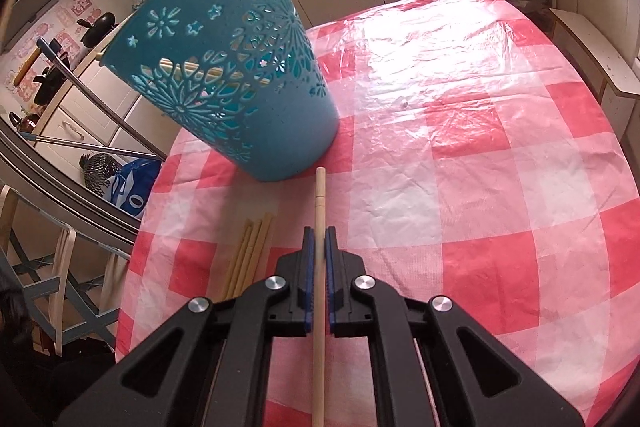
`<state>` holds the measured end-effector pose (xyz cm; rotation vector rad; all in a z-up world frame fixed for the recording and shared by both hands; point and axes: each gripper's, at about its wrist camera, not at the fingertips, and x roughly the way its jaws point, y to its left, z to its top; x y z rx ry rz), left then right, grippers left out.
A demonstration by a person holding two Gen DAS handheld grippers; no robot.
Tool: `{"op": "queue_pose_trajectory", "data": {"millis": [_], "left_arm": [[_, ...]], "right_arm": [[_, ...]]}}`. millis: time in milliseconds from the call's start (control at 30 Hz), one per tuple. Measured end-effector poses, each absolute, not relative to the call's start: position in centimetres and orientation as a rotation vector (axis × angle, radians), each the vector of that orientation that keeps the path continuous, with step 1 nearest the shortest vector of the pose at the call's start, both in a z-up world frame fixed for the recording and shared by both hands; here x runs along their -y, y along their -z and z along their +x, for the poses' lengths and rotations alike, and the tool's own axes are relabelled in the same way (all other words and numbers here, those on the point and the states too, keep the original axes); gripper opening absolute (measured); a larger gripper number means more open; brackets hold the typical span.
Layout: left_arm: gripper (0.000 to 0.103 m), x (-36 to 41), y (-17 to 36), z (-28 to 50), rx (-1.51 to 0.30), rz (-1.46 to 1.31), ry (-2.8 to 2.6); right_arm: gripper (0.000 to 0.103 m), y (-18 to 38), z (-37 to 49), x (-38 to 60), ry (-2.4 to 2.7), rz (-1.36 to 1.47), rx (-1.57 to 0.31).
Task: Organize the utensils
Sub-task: 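Carry the stick in the left gripper over the basket and open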
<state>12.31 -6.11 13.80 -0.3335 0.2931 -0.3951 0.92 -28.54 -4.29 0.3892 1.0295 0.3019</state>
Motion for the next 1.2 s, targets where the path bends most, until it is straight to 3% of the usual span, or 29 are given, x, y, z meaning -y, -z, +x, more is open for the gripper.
{"op": "queue_pose_trajectory", "data": {"millis": [567,900,1200], "left_arm": [[0.005,5.3,-6.8,16.2,-0.360,-0.380,0.217],[0.005,4.4,-9.8,15.9,-0.279,-0.449,0.214],[0.005,5.5,-7.7,16.2,-0.314,-0.398,0.180]], "right_arm": [[0.006,4.0,1.0,27.8,-0.315,0.361,-1.022],[0.006,4.1,1.0,27.6,-0.326,0.356,-1.023],[0.006,4.0,1.0,27.6,-0.328,0.352,-1.022]]}}
